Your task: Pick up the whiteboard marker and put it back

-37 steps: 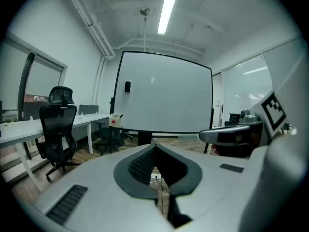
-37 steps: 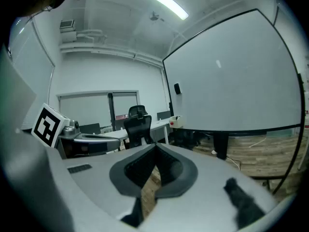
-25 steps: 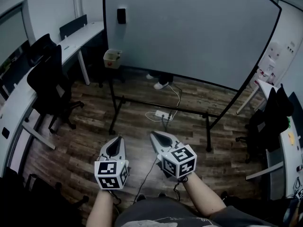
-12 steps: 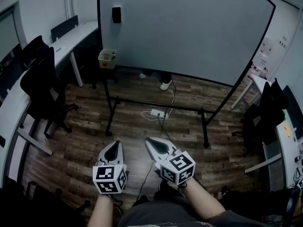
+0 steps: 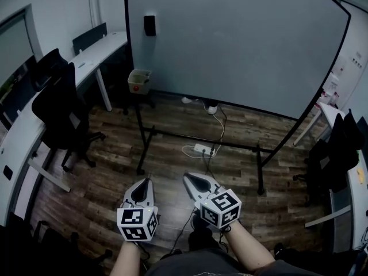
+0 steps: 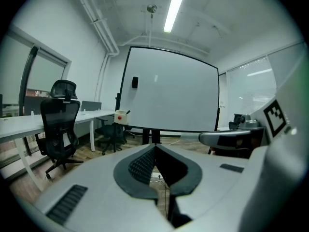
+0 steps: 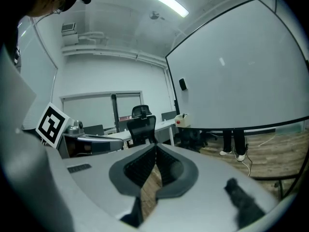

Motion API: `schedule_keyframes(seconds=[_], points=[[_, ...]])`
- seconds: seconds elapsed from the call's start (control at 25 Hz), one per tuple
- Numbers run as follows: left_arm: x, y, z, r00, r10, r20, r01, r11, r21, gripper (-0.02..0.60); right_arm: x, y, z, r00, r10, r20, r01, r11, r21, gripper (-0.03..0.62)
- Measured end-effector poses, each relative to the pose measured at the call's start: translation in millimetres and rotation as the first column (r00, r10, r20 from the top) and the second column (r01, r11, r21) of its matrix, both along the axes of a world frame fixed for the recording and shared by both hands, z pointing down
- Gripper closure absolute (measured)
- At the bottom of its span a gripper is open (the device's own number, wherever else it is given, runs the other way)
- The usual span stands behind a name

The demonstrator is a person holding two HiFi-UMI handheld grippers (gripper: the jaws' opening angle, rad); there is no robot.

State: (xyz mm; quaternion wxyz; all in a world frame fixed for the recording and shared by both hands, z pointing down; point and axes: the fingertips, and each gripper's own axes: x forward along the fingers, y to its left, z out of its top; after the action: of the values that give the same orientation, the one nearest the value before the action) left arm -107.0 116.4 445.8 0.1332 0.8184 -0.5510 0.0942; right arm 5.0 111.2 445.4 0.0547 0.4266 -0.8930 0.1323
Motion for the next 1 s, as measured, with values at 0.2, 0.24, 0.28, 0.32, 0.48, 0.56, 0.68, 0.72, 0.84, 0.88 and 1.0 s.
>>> schedule_keyframes(seconds=[0.2,0.24,0.28,0.32,0.48,0.56,0.68,0.72,0.84,0.88,1.0], points=[[9,-40,-2,0.999,-0.043,0.024,0.043,0.999,-0.005,0.568,14,-58,-7,0.999,-0.022,0.028,0.022,1.000,0.007,0.571],[12,-49,-4,0.998,-0.054,0.028,0.054,0.999,-0.003,0.568,16,-71,-8,0.999,-0.033,0.032,0.033,0.999,0.011,0.570],[14,-58,-5,0.997,-0.065,0.032,0.065,0.998,0.000,0.568,18,-83,-10,0.998,-0.044,0.034,0.044,0.999,0.014,0.571],[16,-67,-6,0.996,-0.077,0.035,0.077,0.997,0.003,0.568,20,-95,-11,0.998,-0.054,0.036,0.053,0.998,0.018,0.570],[25,-101,-12,0.991,-0.129,0.047,0.128,0.992,0.011,0.568,29,-137,-15,0.994,-0.102,0.050,0.101,0.995,0.020,0.570],[28,-116,-15,0.986,-0.163,0.045,0.163,0.987,0.013,0.568,33,-152,-14,0.990,-0.132,0.050,0.131,0.991,0.018,0.570],[34,-134,-16,0.976,-0.213,0.041,0.212,0.977,0.015,0.568,40,-175,-10,0.984,-0.168,0.051,0.168,0.986,0.009,0.569],[36,-140,-15,0.973,-0.226,0.042,0.226,0.974,0.015,0.568,43,-182,-8,0.982,-0.179,0.054,0.179,0.984,0.005,0.570],[42,-153,-14,0.965,-0.260,0.043,0.260,0.966,0.011,0.568,50,-204,-3,0.978,-0.200,0.058,0.201,0.980,-0.008,0.570],[43,-156,-13,0.962,-0.268,0.044,0.268,0.963,0.008,0.568,51,-209,-2,0.978,-0.201,0.062,0.202,0.979,-0.014,0.569],[44,-163,-12,0.958,-0.281,0.050,0.282,0.959,0.001,0.568,48,-221,-2,0.975,-0.206,0.083,0.208,0.978,-0.021,0.569]])
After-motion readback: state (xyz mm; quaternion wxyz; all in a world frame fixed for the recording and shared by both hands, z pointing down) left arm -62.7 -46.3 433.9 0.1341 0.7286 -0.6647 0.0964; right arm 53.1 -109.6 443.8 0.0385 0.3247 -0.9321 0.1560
